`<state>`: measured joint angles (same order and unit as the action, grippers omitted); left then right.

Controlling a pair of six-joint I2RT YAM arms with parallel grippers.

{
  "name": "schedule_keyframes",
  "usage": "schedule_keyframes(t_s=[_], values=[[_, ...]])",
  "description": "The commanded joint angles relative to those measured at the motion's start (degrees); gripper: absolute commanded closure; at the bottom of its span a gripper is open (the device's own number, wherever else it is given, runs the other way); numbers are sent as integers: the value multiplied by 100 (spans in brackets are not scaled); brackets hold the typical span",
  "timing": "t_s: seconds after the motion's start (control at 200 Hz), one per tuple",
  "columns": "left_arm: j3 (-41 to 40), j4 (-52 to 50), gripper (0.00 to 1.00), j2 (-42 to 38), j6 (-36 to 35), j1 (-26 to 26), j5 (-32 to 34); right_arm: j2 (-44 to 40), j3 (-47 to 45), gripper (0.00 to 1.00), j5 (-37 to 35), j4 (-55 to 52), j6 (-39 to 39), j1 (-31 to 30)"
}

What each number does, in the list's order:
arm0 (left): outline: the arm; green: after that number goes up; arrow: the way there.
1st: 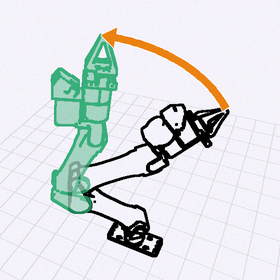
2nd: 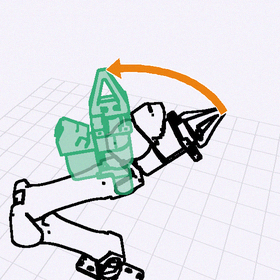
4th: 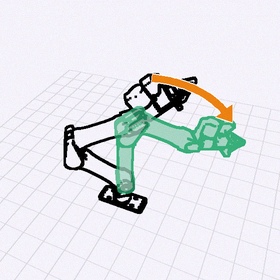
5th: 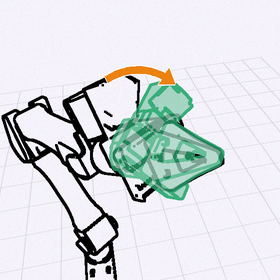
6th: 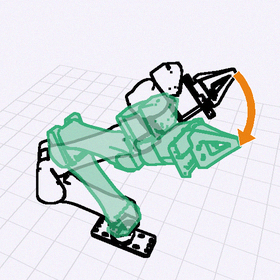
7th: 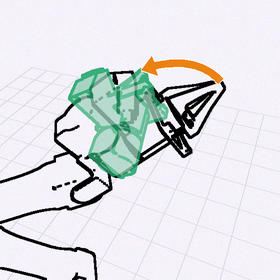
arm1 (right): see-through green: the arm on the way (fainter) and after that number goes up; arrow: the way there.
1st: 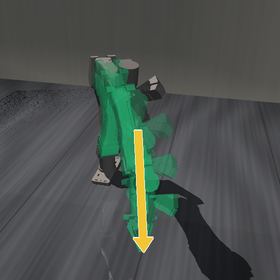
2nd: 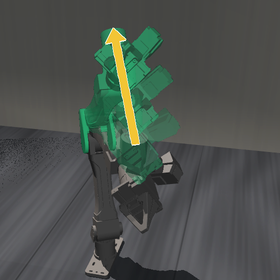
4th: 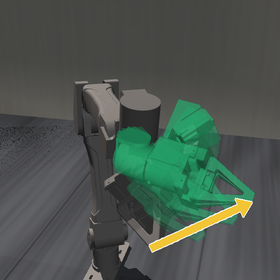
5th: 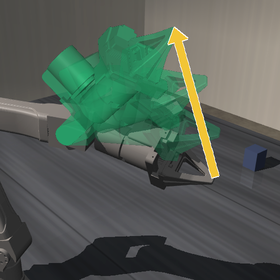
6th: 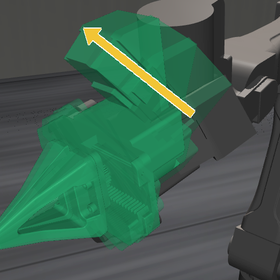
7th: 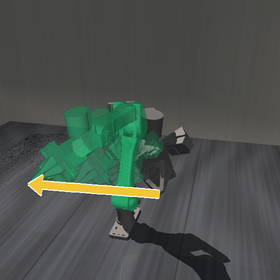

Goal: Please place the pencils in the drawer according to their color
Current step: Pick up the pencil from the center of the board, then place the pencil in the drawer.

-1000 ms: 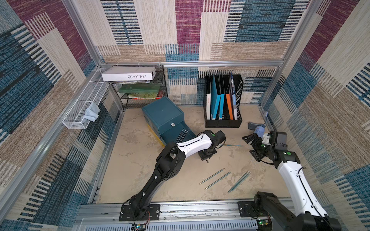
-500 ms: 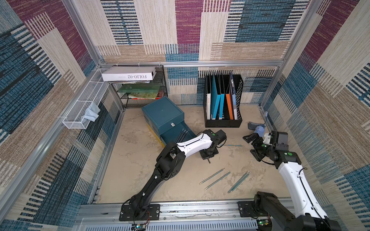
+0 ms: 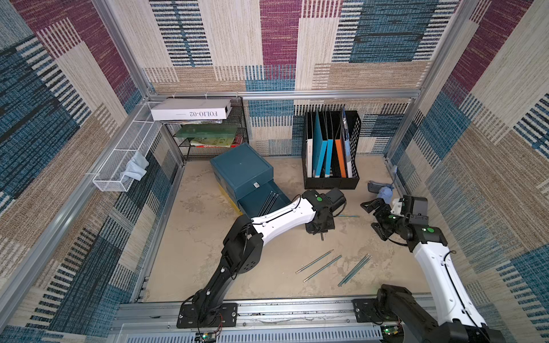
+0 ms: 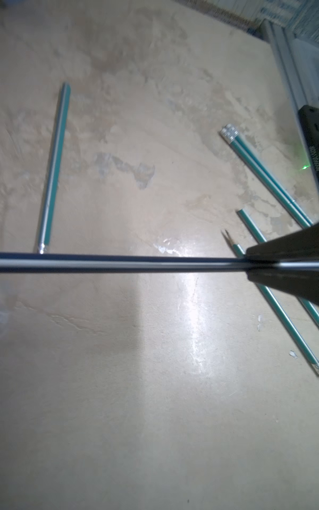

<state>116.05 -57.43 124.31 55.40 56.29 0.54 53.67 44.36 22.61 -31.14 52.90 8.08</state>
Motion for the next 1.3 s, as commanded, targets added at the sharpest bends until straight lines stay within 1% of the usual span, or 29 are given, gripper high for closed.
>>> schedule_keyframes(t_s=[0.0, 0.075, 0.14, 0.235, 0.386, 0.496, 0.636, 0.776, 0.867, 1.052, 1.292], values=[[40, -13, 100, -441, -877, -18, 626, -31, 11, 1, 75, 55, 54, 1], [18, -10, 100, -780, -1434, -58, 955, -45, 33, 1, 165, 88, 100, 1], [-62, 36, 100, -1055, -1945, -163, 1095, -72, 29, 1, 274, 150, 168, 2], [-308, 141, 100, -1436, -2690, -426, 1098, -123, 19, 1, 428, 246, 289, 1], [-1087, 536, 100, -2099, -3885, -943, 1063, -262, -153, 1, 780, 493, 542, -8], [-1767, 810, 100, -2562, -4491, -1308, 1148, -457, -357, 1, 868, 677, 833, -84], [-2310, 788, 100, -2887, -4828, -1664, 1278, -670, -546, 1, 731, 982, 1217, -424], [-2655, 688, 100, -3030, -4986, -1801, 1490, -626, -635, 1, 338, 1317, 1591, -1177], [-2832, 628, 100, -3065, -4977, -1840, 1576, -489, -633, 1, 109, 1526, 1746, -1662], [-3229, 459, 100, -3122, -4772, -1863, 1824, -131, -570, 1, -179, 1903, 1945, -2339], [-3574, 314, 100, -3232, -4502, -1903, 1876, 263, -499, 1, -404, 2322, 2149, -2899]])
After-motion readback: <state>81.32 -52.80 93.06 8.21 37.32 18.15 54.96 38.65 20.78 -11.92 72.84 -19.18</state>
